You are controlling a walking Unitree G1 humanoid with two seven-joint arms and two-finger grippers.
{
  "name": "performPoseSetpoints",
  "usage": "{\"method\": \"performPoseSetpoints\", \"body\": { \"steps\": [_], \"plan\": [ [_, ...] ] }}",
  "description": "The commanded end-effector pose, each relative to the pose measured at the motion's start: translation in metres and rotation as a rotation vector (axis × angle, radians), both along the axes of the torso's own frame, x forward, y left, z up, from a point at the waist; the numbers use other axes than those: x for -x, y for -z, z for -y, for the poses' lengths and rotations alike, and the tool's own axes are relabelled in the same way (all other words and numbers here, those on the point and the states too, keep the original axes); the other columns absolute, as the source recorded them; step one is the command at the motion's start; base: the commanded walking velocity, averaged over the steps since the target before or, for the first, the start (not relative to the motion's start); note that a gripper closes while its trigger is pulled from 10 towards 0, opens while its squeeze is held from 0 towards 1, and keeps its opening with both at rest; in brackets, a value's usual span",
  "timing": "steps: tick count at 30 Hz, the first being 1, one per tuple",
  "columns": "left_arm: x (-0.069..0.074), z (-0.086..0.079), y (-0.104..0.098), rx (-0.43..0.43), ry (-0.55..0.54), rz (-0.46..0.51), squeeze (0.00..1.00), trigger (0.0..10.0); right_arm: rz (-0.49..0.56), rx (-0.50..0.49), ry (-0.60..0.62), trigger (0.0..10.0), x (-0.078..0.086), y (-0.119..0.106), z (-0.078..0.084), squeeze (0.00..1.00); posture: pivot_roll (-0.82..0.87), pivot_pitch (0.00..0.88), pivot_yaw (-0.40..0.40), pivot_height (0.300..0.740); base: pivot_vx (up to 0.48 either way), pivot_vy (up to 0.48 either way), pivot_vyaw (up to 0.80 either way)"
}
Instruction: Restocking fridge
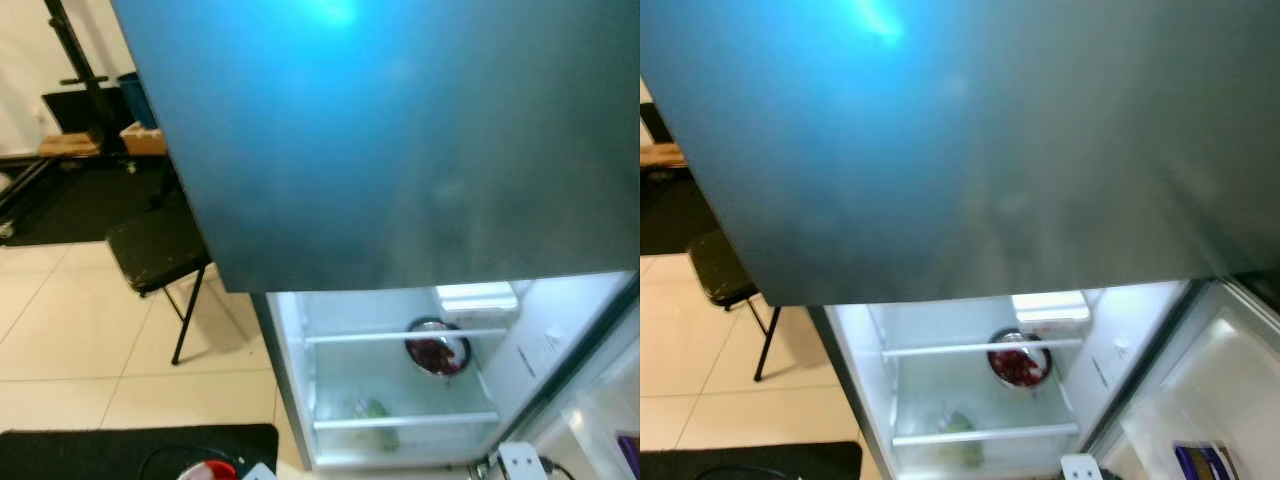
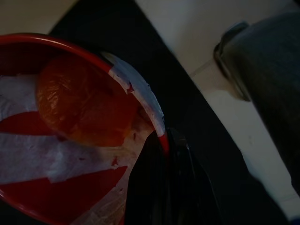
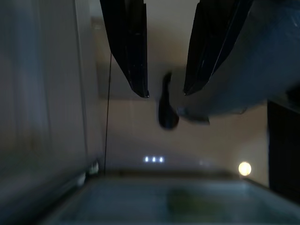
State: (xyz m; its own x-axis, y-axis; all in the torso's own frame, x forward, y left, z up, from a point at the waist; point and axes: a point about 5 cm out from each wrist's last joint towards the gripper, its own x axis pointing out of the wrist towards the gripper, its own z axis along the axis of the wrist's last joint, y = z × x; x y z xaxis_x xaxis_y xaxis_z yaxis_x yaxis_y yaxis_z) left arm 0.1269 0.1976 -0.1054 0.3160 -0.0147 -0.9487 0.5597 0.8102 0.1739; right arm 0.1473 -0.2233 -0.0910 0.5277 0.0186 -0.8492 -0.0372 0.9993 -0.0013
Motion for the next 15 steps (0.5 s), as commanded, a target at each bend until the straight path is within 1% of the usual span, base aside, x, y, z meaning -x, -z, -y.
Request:
{"method": "performPoseSetpoints", "body": {
  "steps": [1, 5, 11, 13, 15],
  "plan": [
    [0.0024, 0.0064, 0.0016, 0.028, -0.015, -0.004, 0.00, 10.0, -0.007, -0.020, 0.003, 10.0, 0.0030, 0.0024, -0.0063, 0.00, -0.03, 0.000, 0.001, 0.740, 0.000, 0.000, 0.00],
    [0.0019, 0.0072, 0.0014, 0.037, -0.007, -0.009, 0.00, 10.0, -0.006, -0.021, 0.002, 10.0, 0.0029, 0.0024, -0.0064, 0.00, -0.04, 0.000, 0.000, 0.740, 0.000, 0.000, 0.00],
    [0.0024, 0.0079, 0.0016, 0.039, 0.001, -0.015, 0.00, 10.0, 0.004, -0.018, -0.021, 10.0, 0.0003, 0.0010, -0.0057, 0.00, -0.04, 0.000, 0.001, 0.740, 0.000, -0.476, 0.00],
    [0.0026, 0.0078, 0.0017, 0.041, -0.017, -0.010, 0.00, 10.0, 0.010, -0.020, -0.025, 10.0, -0.0023, -0.0001, -0.0058, 0.00, -0.04, 0.000, 0.001, 0.740, 0.000, 0.000, 0.00],
    [0.0030, 0.0084, 0.0019, 0.043, -0.010, -0.012, 0.00, 10.0, 0.015, -0.022, -0.034, 10.0, -0.0047, -0.0009, -0.0065, 0.00, -0.04, 0.000, 0.000, 0.740, 0.000, 0.000, 0.00]
  ]
}}
